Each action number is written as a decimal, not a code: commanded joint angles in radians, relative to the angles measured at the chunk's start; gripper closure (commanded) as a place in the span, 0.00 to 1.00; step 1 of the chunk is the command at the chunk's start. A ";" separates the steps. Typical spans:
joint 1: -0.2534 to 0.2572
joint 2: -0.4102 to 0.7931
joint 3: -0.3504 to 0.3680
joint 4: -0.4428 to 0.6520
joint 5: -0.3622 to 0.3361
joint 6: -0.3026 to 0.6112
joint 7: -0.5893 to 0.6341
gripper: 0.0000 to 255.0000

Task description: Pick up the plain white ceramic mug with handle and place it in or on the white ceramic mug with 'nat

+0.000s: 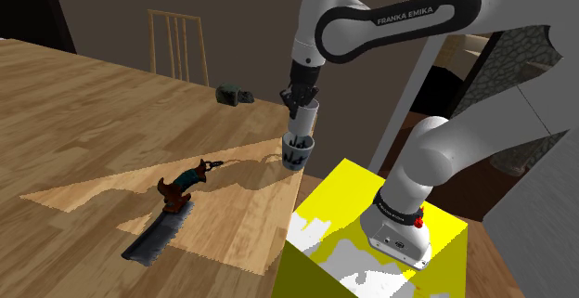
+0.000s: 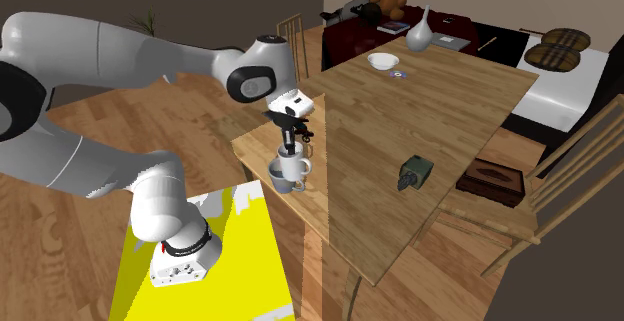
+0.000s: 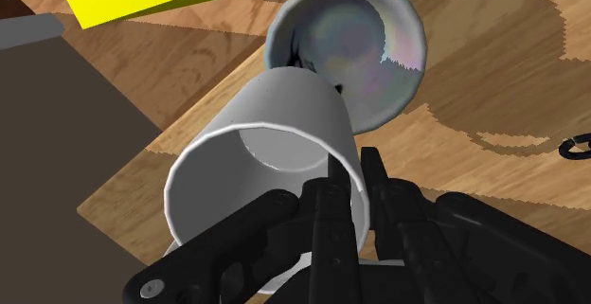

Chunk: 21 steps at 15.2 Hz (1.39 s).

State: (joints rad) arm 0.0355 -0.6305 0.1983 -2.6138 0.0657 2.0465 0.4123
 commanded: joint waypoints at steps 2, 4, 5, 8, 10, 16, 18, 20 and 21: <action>0.000 0.001 -0.001 -0.009 0.000 0.011 -0.001 1.00; 0.000 0.001 -0.001 -0.009 0.000 0.011 -0.001 1.00; 0.000 0.001 -0.001 -0.009 0.000 0.011 -0.001 1.00; 0.000 0.001 0.000 -0.009 0.000 0.011 -0.001 0.00; 0.000 0.001 0.000 -0.009 0.000 0.011 -0.001 0.00; 0.001 -0.030 -0.008 0.072 -0.002 -0.101 -0.002 0.00; 0.001 -0.036 -0.010 0.094 -0.003 -0.129 -0.002 0.00; 0.001 -0.036 -0.010 0.094 -0.003 -0.129 -0.002 0.00; 0.001 -0.036 -0.010 0.094 -0.003 -0.129 -0.002 0.00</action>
State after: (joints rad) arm 0.0362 -0.6661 0.1886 -2.5203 0.0626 1.9189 0.4100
